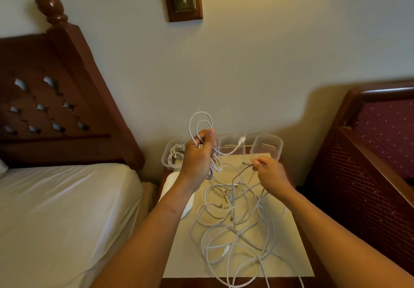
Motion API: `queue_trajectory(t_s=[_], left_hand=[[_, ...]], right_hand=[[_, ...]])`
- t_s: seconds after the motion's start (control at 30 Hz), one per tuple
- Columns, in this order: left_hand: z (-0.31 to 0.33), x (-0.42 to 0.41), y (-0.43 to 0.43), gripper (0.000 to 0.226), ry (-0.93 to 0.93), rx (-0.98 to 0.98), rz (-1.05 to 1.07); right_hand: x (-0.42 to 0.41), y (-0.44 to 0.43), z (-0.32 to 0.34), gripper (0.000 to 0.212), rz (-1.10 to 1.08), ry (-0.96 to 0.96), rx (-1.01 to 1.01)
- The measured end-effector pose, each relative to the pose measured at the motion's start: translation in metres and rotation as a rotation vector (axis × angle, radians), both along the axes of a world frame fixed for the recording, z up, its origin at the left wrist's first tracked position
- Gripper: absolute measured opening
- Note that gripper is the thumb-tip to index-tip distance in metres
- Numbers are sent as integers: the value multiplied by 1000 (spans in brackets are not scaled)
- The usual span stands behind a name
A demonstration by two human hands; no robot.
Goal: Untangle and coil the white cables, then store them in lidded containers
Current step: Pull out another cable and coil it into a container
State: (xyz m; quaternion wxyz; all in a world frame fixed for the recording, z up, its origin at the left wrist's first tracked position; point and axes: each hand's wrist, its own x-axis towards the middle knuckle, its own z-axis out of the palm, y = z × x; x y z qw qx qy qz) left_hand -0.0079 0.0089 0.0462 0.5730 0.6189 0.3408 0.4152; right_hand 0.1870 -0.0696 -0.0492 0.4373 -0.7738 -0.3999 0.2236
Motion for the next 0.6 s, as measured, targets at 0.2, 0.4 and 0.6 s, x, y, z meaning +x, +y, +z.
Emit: queue_trajectory(t_s=[0.2, 0.4, 0.6], left_hand=[[23, -3, -2, 38, -89, 39, 66], [24, -18, -28, 43, -190, -111, -4], [15, -46, -85, 40, -192, -316, -222]], right_hand=[[-14, 3, 14, 42, 78, -588, -263], [-59, -35, 79, 45, 195, 392, 59], [-85, -78, 92, 32, 136, 1152, 295]])
